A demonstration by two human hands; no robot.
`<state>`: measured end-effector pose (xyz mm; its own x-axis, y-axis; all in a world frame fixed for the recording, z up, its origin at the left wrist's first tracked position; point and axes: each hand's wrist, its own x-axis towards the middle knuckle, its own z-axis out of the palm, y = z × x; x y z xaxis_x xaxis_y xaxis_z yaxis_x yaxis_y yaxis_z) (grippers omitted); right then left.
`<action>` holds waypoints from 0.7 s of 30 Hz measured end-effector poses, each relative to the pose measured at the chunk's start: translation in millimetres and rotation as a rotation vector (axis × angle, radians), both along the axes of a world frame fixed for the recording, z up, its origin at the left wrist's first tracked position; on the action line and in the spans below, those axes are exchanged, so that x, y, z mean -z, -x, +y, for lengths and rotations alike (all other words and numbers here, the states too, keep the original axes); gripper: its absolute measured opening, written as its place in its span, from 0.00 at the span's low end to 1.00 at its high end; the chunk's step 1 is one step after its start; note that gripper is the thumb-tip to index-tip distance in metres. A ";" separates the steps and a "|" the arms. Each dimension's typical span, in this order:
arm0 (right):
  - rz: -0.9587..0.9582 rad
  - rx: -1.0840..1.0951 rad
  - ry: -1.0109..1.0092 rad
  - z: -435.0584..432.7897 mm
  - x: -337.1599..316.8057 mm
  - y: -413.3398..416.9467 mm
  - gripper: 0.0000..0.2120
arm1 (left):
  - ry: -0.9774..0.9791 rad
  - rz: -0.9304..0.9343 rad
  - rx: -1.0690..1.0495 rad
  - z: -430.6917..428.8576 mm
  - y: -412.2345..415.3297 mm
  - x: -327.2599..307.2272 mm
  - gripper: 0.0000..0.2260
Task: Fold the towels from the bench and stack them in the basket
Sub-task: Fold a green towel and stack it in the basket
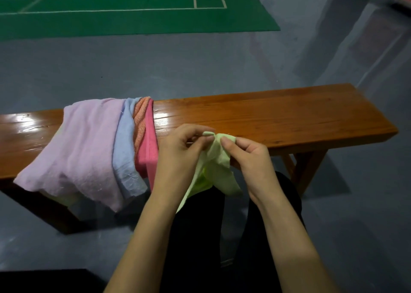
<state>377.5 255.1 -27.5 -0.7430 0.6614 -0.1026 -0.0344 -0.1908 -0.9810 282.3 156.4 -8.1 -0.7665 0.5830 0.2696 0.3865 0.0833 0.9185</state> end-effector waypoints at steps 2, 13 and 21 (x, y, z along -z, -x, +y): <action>0.001 0.022 -0.016 1.7 0.9 -2.5 0.07 | 0.039 0.024 -0.015 -3.8 2.1 -0.6 0.11; 0.004 -0.123 -0.090 8.1 0.5 -9.1 0.13 | 0.219 0.289 0.015 1.7 -11.7 -9.8 0.04; 0.036 -0.194 -0.188 7.0 -2.5 -14.5 0.08 | 0.196 0.253 -0.024 4.1 -17.0 -5.7 0.02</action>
<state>391.9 262.2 -25.0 -0.8586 0.5114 0.0374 -0.0504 -0.0115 -0.9987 299.3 160.5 -2.5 -0.7034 0.6256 0.3375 0.5964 0.2611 0.7591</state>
